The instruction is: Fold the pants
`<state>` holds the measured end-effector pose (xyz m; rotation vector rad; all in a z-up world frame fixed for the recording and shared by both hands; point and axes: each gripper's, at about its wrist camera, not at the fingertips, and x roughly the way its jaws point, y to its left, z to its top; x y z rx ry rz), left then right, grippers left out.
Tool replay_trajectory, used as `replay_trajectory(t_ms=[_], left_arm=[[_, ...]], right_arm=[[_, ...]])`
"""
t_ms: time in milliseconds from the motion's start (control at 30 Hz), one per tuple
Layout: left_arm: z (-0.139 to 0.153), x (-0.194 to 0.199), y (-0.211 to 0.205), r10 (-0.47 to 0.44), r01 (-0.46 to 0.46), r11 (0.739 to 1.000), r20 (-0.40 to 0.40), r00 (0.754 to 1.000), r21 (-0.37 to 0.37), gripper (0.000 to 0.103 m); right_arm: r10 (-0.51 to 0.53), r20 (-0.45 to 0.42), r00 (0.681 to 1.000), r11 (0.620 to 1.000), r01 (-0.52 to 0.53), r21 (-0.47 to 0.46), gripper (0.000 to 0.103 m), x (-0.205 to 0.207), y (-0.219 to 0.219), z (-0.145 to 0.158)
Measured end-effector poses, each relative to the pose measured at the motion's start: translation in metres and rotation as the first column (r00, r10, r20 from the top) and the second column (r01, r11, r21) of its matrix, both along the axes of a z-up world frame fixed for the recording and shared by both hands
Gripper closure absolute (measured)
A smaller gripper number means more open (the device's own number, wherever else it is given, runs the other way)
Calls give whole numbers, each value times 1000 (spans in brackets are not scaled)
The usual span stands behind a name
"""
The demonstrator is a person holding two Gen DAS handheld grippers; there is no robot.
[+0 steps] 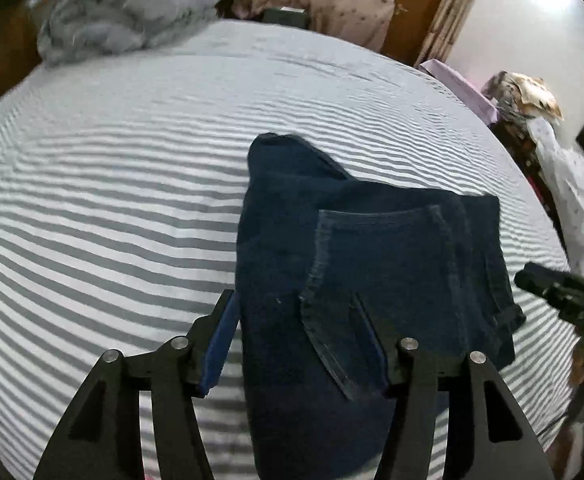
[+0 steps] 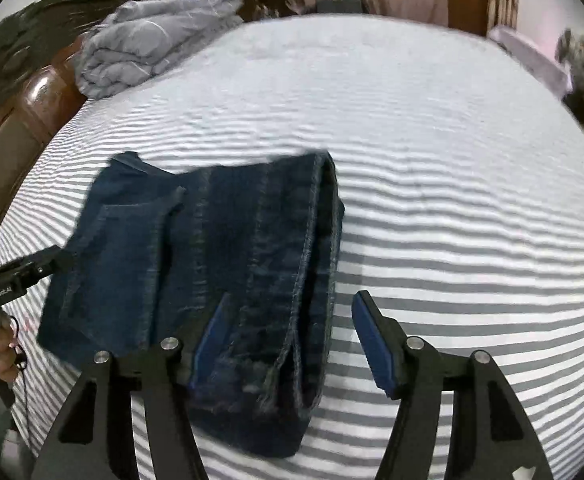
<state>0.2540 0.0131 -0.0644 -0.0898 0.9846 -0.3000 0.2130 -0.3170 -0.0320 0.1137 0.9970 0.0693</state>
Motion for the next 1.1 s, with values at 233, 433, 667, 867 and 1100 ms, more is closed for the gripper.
replay_trajectory(t_ms=[233,433,667,867,1100], left_arm=[[-6,-36,-33,-27,23,988,24,999,154,45],[-28,-34,-36,36,-39,974,15,999,221,45],[-41,-28,-40,76,-79,964,21,997,253,41],[-36,-28,-45,105,-101,957,0,995,270,39],[-15,-44,-39,155,-140,960,-44,987,241,39]], right_arm=[[59,-54,997,997,-61,-42,50,-16,33,-6],[30,-93,995,995,-39,-96,51,-20,31,-43],[13,-96,995,993,-24,-116,47,-17,37,-49],[9,-96,995,993,-21,-120,46,-14,39,-52],[-37,-100,994,991,24,-130,45,-13,43,-38]])
